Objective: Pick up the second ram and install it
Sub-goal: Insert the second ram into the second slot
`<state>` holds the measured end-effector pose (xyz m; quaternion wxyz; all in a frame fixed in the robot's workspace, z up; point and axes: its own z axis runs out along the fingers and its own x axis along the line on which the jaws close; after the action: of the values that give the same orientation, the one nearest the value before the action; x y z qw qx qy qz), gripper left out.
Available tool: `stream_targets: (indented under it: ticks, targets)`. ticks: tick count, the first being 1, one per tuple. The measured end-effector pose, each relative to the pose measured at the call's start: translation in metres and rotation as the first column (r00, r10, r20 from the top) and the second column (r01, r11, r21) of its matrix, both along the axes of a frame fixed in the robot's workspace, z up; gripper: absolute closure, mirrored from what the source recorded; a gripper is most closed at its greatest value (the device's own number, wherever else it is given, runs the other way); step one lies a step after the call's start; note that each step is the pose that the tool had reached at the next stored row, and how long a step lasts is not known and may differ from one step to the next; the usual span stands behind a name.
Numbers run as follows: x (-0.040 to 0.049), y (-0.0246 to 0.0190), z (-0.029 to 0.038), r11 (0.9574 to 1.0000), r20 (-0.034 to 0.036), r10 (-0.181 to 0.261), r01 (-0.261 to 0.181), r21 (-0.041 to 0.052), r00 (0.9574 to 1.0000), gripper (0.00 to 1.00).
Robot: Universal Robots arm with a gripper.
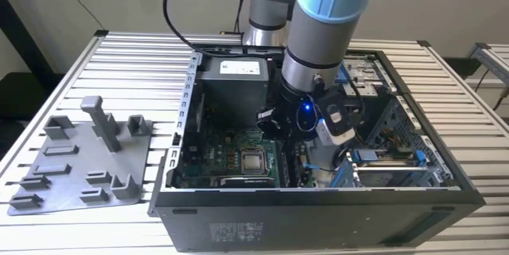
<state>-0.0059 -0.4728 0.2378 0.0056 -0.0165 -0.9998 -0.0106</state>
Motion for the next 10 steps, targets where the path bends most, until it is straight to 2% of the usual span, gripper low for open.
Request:
stream_targets:
  ticks: [2, 4, 10]
  targets:
    - [0.0, 0.0, 0.0, 1.0, 0.0, 0.0, 0.0, 0.0001, 1.0, 0.8]
    - [0.0, 0.0, 0.0, 1.0, 0.0, 0.0, 0.0, 0.0, 1.0, 0.89]
    - [0.0, 0.0, 0.0001, 1.0, -0.0001, 0.0, 0.0, -0.0002, 1.0, 0.89]
